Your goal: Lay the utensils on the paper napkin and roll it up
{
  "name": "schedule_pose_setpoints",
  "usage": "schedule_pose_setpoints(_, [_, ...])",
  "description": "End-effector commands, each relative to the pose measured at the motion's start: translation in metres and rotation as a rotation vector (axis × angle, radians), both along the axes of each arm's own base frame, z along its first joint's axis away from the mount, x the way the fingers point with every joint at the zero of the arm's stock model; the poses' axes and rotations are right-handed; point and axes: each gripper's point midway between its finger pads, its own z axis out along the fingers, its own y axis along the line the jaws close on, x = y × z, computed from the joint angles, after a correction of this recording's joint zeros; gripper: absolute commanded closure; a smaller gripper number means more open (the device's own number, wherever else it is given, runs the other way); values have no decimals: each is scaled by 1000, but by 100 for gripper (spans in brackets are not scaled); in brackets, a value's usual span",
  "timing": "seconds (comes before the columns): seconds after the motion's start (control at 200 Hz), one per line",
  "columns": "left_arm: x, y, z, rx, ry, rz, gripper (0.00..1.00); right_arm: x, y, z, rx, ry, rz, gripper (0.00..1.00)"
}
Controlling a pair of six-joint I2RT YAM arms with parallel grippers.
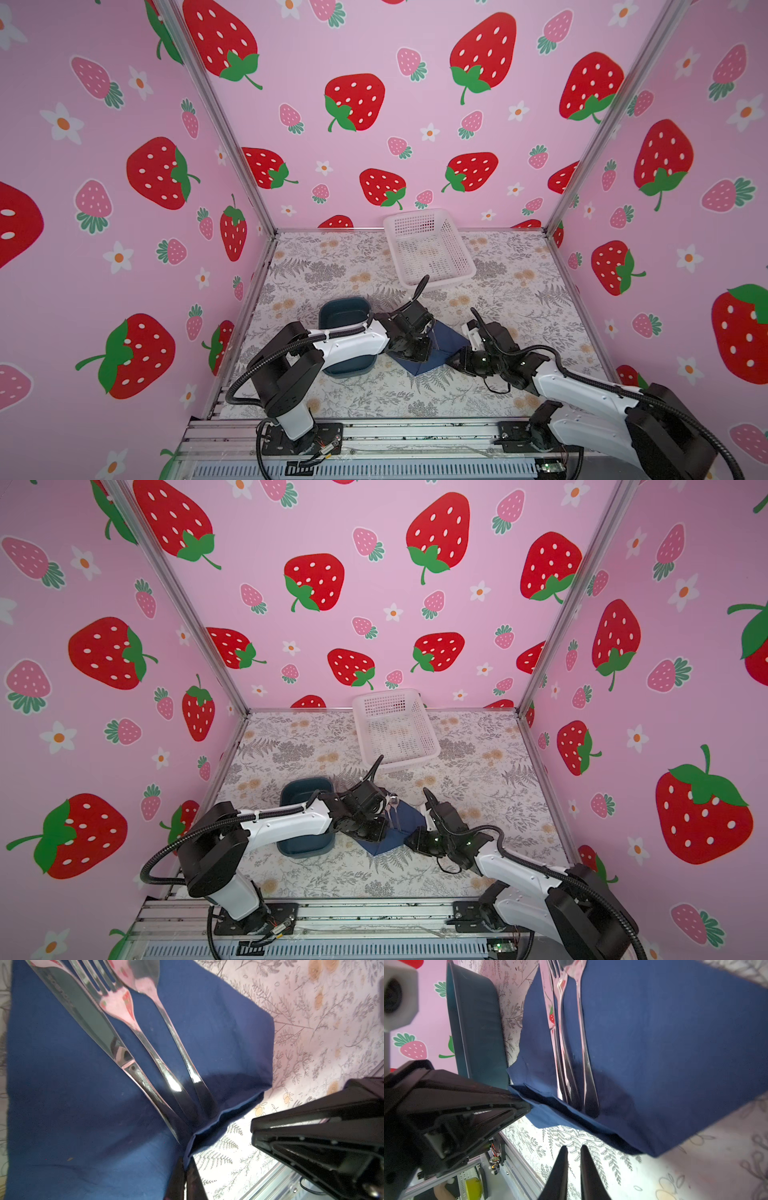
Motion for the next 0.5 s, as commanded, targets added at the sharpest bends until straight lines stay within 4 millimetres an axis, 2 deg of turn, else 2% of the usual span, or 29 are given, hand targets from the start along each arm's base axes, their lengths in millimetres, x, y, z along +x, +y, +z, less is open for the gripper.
schedule_pose_setpoints(0.0, [6,-3,6,10,-19,-5,92,15,3,7,-25,-38,-20,85])
schedule_pose_setpoints(0.185, [7,-3,6,12,-20,-2,92,31,-5,1,-86,-45,-116,85])
schedule_pose_setpoints(0.31, [7,-3,5,22,-18,-4,92,31,-9,-10,-131,-22,-123,85])
schedule_pose_setpoints(0.42, [8,-3,3,26,-18,-6,92,33,-20,-20,-193,-16,-163,85])
schedule_pose_setpoints(0.495, [7,-1,1,38,-13,-6,93,37,-21,-20,-201,-31,-177,84])
